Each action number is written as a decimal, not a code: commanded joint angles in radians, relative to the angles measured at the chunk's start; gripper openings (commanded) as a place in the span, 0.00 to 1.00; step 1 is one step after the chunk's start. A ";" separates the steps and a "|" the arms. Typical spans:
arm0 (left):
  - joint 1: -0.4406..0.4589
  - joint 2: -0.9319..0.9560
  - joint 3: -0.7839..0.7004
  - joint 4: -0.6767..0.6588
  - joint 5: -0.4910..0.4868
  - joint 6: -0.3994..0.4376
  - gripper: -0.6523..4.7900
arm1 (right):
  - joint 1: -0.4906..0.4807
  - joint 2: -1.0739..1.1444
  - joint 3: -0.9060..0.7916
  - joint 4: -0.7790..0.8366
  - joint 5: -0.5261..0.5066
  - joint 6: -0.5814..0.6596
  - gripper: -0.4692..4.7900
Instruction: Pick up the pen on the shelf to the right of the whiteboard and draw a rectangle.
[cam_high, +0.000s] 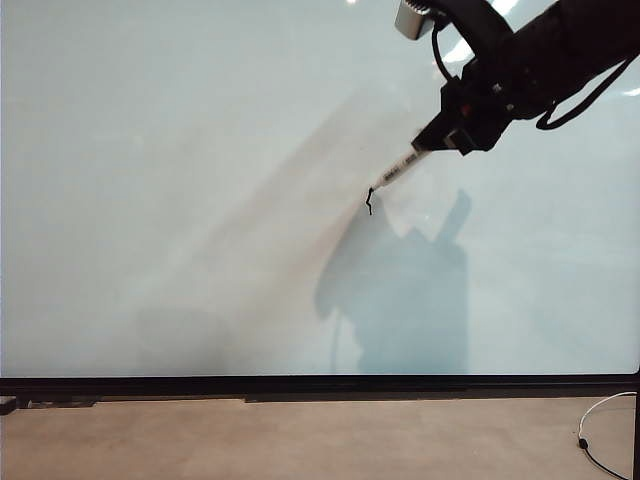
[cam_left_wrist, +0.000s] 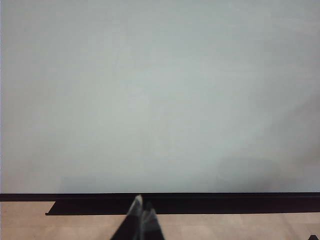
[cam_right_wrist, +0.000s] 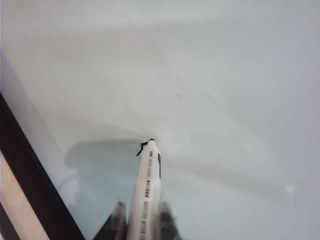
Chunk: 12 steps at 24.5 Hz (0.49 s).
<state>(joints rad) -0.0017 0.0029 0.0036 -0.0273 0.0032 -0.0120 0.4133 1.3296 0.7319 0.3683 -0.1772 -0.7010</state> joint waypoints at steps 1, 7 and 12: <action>0.000 0.000 0.003 0.006 0.000 0.004 0.11 | -0.002 -0.017 0.008 0.029 0.018 -0.007 0.08; 0.000 0.000 0.003 0.006 0.000 0.004 0.11 | -0.001 -0.034 0.008 0.024 0.018 -0.008 0.08; 0.000 0.000 0.003 0.006 0.000 0.004 0.11 | -0.001 -0.048 0.008 0.025 0.018 -0.008 0.08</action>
<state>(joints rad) -0.0017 0.0025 0.0036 -0.0273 0.0032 -0.0120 0.4133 1.2926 0.7322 0.3672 -0.1730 -0.7052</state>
